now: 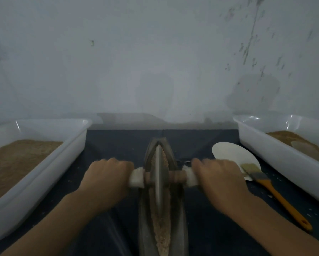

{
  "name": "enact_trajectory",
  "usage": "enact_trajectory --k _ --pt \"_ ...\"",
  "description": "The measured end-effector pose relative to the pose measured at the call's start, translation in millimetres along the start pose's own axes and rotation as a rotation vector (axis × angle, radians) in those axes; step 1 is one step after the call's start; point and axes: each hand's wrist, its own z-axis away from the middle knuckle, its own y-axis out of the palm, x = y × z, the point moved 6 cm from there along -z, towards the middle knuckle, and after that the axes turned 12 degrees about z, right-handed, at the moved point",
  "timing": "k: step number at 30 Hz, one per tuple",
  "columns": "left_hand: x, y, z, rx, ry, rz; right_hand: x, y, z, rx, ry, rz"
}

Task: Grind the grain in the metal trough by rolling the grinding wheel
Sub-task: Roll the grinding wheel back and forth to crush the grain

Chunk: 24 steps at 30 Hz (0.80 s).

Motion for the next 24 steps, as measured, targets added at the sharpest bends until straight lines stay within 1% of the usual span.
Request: enact_trajectory --k 2,4,7,9,13,15,18,20,24 --pt "-2 -5 20 0.079 0.000 0.050 2 -18 19 -0.029 -0.023 -0.011" --pt "-3 -13 35 0.088 0.009 0.033 0 -28 28 -0.043 -0.032 -0.004" --pt "-9 -16 37 0.043 0.007 -0.048 0 -22 25 -0.012 -0.008 -0.003" --pt "-10 -11 25 -0.034 0.016 -0.075 0 -9 17 0.000 0.028 0.004" --pt "-1 7 -9 -0.135 0.005 -0.051 1 14 -17 0.002 0.039 0.073" --pt "2 11 -22 -0.163 0.003 -0.060 0 21 -35 0.026 0.047 0.109" --pt "2 13 -30 -0.170 -0.002 -0.064 -2 28 -43 0.066 0.051 0.094" --pt "1 9 -25 -0.153 -0.007 -0.052 -1 22 -34 0.045 0.018 0.065" --pt "-5 0 12 0.025 0.008 0.053 3 -4 0 -0.026 -0.071 -0.007"
